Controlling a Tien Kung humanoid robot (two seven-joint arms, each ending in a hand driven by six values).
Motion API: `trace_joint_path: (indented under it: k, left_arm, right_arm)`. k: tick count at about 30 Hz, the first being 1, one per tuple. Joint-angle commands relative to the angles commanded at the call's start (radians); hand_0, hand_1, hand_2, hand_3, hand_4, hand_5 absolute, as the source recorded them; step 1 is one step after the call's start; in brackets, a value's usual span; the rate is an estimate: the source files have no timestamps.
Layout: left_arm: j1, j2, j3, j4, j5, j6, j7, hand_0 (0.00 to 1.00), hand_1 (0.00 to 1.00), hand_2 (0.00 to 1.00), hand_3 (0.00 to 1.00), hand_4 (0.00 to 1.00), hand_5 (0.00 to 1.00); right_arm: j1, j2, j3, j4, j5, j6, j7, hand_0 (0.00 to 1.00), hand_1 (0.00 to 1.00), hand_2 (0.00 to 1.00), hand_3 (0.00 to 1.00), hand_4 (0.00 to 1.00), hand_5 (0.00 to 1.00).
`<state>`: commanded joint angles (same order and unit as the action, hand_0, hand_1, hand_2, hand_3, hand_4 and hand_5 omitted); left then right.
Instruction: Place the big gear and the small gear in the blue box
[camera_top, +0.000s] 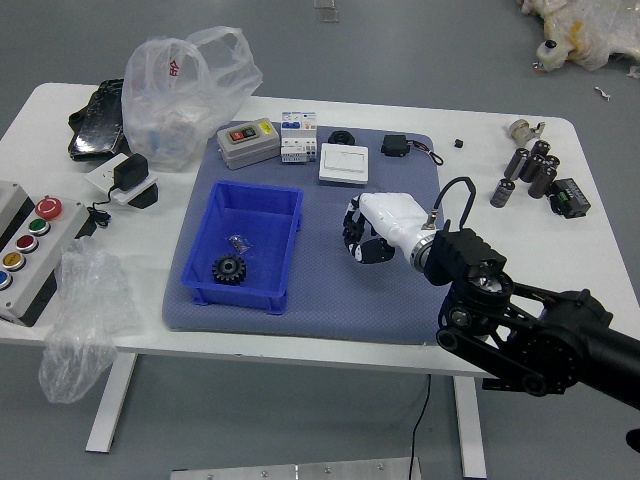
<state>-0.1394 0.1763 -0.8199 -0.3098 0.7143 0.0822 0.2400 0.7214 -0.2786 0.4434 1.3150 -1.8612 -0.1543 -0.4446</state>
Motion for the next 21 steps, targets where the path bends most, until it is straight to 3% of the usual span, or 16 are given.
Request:
trace_joint_path:
  k: [11, 12, 13, 18, 19, 21]
  left_arm:
    - [-0.002, 0.003, -0.013, -0.003, 0.018, -0.002, 0.011, 0.657, 0.588, 0.588, 0.734, 0.741, 0.609]
    - [-0.001, 0.004, -0.014, -0.004, 0.019, -0.002, 0.012, 0.657, 0.588, 0.588, 0.734, 0.741, 0.609]
    - [-0.001, 0.004, -0.016, -0.004, 0.022, -0.002, 0.014, 0.656, 0.589, 0.588, 0.734, 0.741, 0.610]
    - [-0.003, 0.007, -0.027, -0.005, 0.036, -0.003, 0.021, 0.656, 0.589, 0.588, 0.734, 0.741, 0.610]
    - [-0.005, 0.007, -0.028, -0.005, 0.039, -0.004, 0.021, 0.657, 0.587, 0.588, 0.734, 0.741, 0.611]
    - [-0.008, 0.007, -0.030, -0.005, 0.043, -0.004, 0.021, 0.657, 0.587, 0.588, 0.734, 0.741, 0.611]
  right_arm:
    - [0.220, 0.127, -0.202, -0.064, -0.018, -0.093, 0.106, 0.305, 0.454, 0.382, 0.464, 0.211, 0.002]
    - [0.232, 0.133, -0.213, -0.065, -0.014, -0.093, 0.117, 0.305, 0.454, 0.382, 0.464, 0.211, 0.002]
    - [0.244, 0.139, -0.226, -0.067, -0.008, -0.090, 0.129, 0.438, 0.511, 0.450, 0.496, 0.285, 0.002]
    - [0.281, 0.174, -0.292, -0.093, 0.034, -0.050, 0.166, 0.438, 0.511, 0.450, 0.496, 0.285, 0.002]
    - [0.282, 0.181, -0.303, -0.101, 0.043, -0.041, 0.169, 0.555, 0.621, 0.599, 0.584, 0.295, 0.002]
    - [0.281, 0.190, -0.314, -0.113, 0.060, -0.031, 0.174, 0.555, 0.621, 0.599, 0.584, 0.295, 0.002]
